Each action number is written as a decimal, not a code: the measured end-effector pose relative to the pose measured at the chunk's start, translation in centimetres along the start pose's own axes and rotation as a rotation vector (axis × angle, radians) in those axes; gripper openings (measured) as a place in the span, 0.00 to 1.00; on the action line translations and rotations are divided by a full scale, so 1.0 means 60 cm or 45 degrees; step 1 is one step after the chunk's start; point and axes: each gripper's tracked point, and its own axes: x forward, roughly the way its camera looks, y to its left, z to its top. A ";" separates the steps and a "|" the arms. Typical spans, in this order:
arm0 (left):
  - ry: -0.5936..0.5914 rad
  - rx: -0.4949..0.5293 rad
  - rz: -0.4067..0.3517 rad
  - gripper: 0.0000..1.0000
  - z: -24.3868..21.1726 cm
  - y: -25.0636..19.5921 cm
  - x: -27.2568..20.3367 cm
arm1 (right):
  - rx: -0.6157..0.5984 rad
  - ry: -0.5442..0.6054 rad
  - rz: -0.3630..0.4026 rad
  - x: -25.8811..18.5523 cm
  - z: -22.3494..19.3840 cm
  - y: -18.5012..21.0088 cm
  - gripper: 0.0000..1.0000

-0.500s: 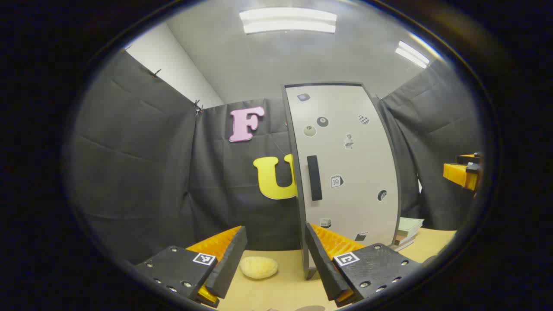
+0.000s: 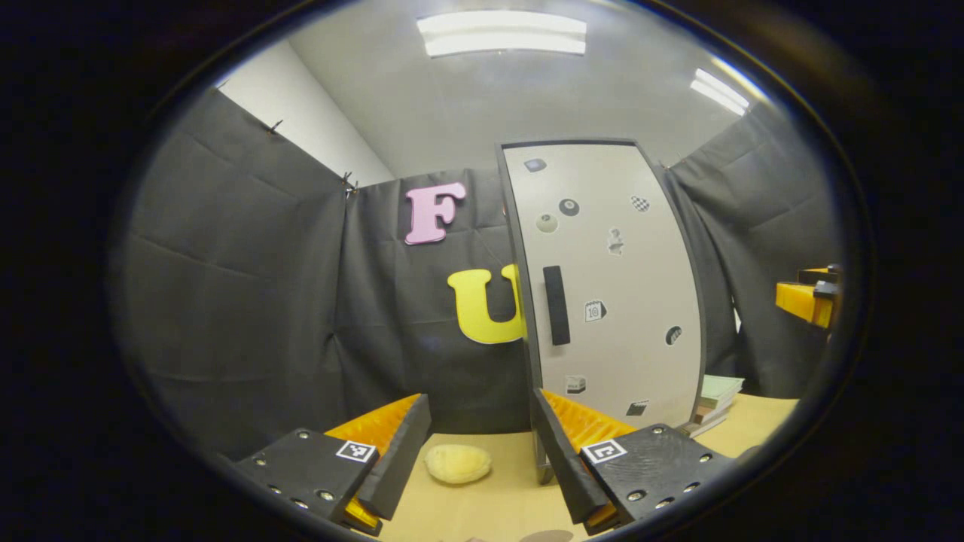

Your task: Open the cabinet door with the right hand, grasp the bottle in the cabinet with the left hand and place it on the coaster, then close the cabinet door with the right hand.

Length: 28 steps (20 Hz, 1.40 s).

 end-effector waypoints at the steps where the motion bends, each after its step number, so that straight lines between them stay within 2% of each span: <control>1: 0.002 0.001 -0.001 0.83 0.000 0.000 0.000 | -0.002 0.002 0.002 0.000 0.000 0.001 0.98; 6: -0.005 0.002 0.000 0.83 0.001 0.000 0.001 | -0.008 0.004 0.013 0.008 0.002 0.005 0.97; 7: -0.003 0.003 0.001 0.81 0.001 0.000 0.001 | -0.012 0.002 0.015 0.014 0.003 0.007 0.97; 8: -0.003 0.004 0.001 0.83 0.001 0.000 0.001 | -0.014 0.000 0.019 0.018 0.003 0.010 0.98; 10: -0.001 0.007 0.005 0.81 0.001 0.001 0.001 | -0.013 -0.002 0.026 0.022 0.003 0.014 0.97; 15: -0.004 0.009 0.024 0.83 0.002 0.003 0.000 | -0.006 0.008 0.043 0.028 0.001 0.024 0.98; 18: 0.000 0.012 0.045 0.81 0.002 0.006 -0.001 | -0.002 0.000 0.058 0.049 0.008 0.042 0.98; 25: 0.003 0.030 0.115 0.83 0.011 0.022 -0.010 | 0.013 -0.030 0.120 0.087 0.031 0.093 0.97; 28: 0.010 0.036 0.149 0.84 0.006 0.058 -0.019 | 0.001 -0.040 0.161 0.111 0.043 0.124 0.97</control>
